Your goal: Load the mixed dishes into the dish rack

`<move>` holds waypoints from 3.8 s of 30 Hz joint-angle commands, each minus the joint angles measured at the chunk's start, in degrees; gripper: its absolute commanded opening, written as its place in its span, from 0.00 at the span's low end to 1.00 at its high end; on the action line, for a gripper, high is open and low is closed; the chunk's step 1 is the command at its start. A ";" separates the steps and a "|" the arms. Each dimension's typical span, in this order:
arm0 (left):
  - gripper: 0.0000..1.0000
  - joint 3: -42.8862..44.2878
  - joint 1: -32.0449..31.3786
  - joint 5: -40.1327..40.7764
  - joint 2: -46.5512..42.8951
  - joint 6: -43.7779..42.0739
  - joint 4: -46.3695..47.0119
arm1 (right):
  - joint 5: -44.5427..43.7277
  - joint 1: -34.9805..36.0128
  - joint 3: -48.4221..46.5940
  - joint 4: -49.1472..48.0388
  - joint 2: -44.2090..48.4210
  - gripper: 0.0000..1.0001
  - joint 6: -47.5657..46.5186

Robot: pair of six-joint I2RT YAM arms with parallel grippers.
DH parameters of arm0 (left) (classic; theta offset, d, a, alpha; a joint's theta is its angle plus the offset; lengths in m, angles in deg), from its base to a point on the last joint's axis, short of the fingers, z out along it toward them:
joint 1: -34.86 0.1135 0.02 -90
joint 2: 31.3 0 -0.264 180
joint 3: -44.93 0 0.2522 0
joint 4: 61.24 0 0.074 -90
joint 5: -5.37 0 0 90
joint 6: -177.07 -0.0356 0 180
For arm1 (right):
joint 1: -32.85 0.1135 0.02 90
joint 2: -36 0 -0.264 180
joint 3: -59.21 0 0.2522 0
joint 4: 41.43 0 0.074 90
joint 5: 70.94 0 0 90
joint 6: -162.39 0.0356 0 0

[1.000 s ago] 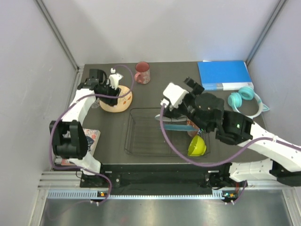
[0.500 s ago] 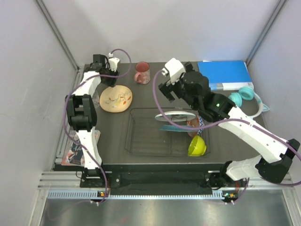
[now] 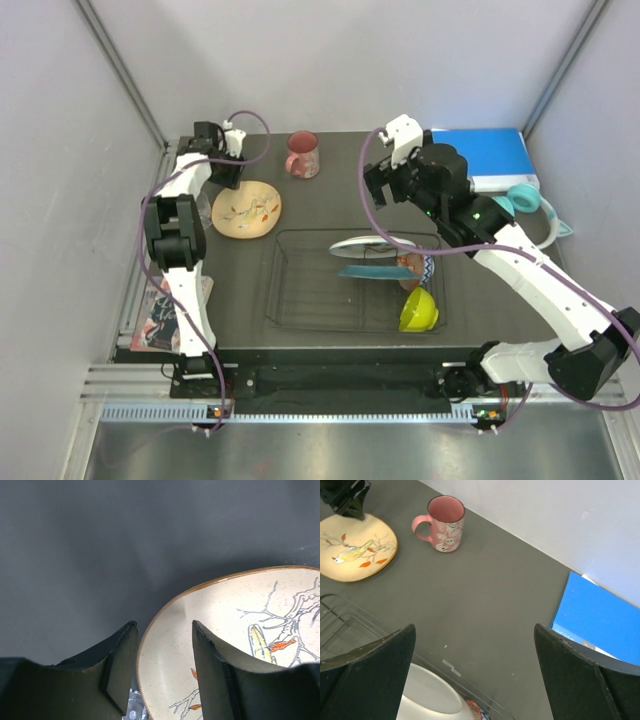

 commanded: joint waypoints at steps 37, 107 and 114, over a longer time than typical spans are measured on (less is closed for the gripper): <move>0.01 7.01 -2.59 -24.76 4.02 -5.34 -16.15 | 48.30 -18.55 -5.90 -19.12 -34.32 1.00 25.86; 0.73 -25.51 -8.21 -10.34 -13.22 -28.37 -7.88 | 55.56 -13.37 -35.18 -3.22 -73.89 0.83 33.95; 0.73 -24.10 -9.18 -12.01 -10.31 -27.22 -5.95 | 57.57 -13.19 -35.98 -5.58 -75.56 0.80 36.32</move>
